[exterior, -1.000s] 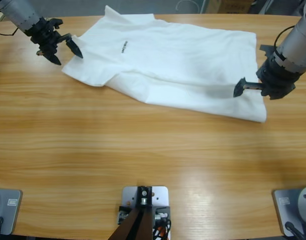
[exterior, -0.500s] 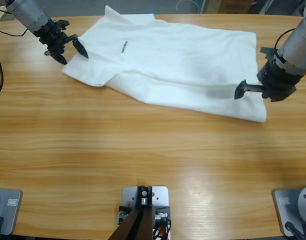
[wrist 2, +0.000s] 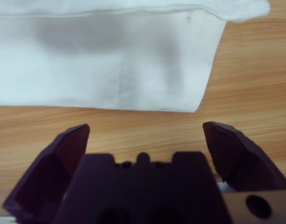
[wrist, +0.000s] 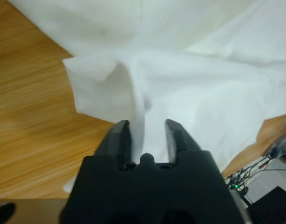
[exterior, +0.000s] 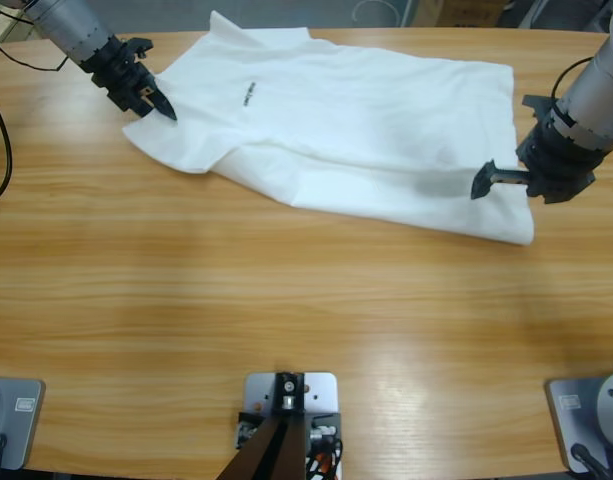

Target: Fold clothes

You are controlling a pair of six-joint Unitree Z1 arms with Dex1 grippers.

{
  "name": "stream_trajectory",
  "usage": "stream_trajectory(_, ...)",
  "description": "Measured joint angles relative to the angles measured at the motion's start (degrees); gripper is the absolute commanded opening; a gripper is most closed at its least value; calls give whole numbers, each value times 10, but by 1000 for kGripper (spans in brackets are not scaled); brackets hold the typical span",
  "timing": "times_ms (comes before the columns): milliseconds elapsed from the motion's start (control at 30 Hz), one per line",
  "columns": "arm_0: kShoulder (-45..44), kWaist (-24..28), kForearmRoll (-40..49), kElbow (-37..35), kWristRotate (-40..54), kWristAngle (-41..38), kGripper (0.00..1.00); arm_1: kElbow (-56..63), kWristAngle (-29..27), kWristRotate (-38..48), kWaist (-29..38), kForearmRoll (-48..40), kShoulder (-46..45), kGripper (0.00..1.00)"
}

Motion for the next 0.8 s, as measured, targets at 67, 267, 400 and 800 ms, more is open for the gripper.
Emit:
stream_trajectory(67,0,0,1,-7,2,-4,0,0,0,0,0,0,0,982)
stream_trajectory(267,0,0,26,-85,5,-26,0,0,-2,0,-2,0,0,982)
stream_trajectory(400,1,0,49,-150,6,-50,0,0,-6,0,-4,1,0,982)
stream_trajectory(800,73,-21,91,-306,6,-105,0,0,-11,-2,-15,9,0,982)
